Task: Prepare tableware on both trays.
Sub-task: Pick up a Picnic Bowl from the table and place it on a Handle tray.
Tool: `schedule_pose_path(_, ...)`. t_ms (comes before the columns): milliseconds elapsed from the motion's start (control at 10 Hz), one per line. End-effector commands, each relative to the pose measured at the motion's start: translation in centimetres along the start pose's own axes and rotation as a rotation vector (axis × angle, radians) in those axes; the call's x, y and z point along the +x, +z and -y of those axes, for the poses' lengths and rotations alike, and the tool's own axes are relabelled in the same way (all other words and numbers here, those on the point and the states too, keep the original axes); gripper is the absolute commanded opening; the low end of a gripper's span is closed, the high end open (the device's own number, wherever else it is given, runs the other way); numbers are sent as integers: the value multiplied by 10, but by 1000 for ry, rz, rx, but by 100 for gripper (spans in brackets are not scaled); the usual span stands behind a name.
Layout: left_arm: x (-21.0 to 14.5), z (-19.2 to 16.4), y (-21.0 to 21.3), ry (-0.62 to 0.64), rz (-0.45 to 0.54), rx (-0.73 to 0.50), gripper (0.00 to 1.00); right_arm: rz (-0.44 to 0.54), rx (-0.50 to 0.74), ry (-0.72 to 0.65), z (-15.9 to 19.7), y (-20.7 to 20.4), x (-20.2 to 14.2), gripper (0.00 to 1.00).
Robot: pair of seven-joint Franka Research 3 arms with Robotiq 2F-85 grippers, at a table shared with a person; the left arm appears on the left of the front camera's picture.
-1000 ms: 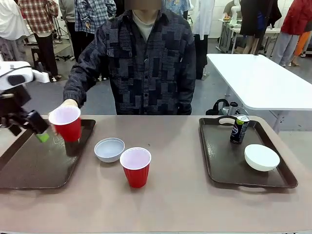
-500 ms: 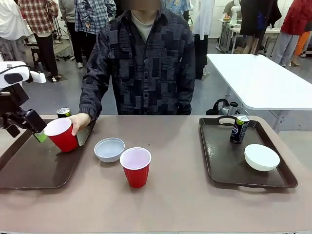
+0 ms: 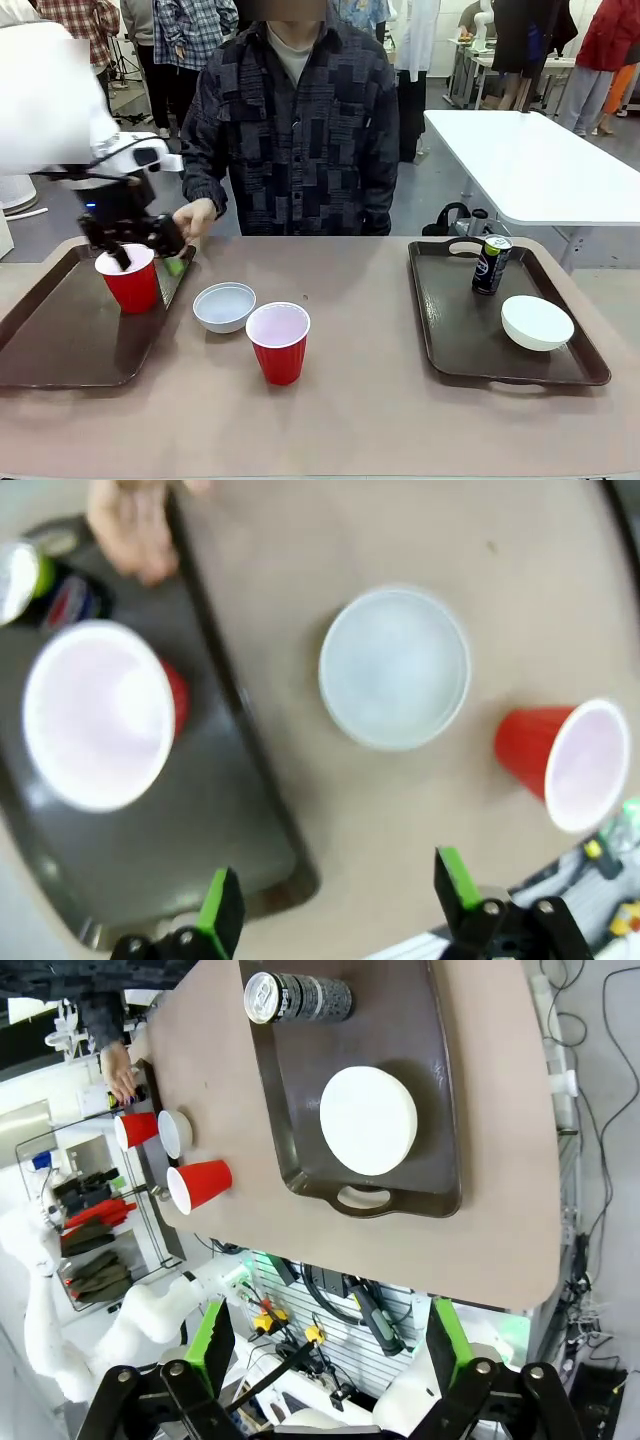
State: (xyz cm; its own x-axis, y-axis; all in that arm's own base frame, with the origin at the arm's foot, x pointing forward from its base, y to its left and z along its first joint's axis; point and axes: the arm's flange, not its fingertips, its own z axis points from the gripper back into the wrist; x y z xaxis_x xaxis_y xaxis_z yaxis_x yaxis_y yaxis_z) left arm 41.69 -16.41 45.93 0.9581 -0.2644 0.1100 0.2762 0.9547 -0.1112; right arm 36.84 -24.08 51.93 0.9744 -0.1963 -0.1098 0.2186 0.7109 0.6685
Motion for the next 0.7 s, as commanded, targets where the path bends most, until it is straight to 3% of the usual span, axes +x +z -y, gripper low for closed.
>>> schedule_pose_path(0,39,8,-9,36,-7,-20,100,-4,4,11,1,-1,-1,100)
schedule_pose_path(200,58,12,-28,44,6,-33,100,-4,4,11,1,-1,-1,100)
schedule_pose_path(600,51,8,-27,15,-12,-25,100,-4,4,11,1,-1,-1,100)
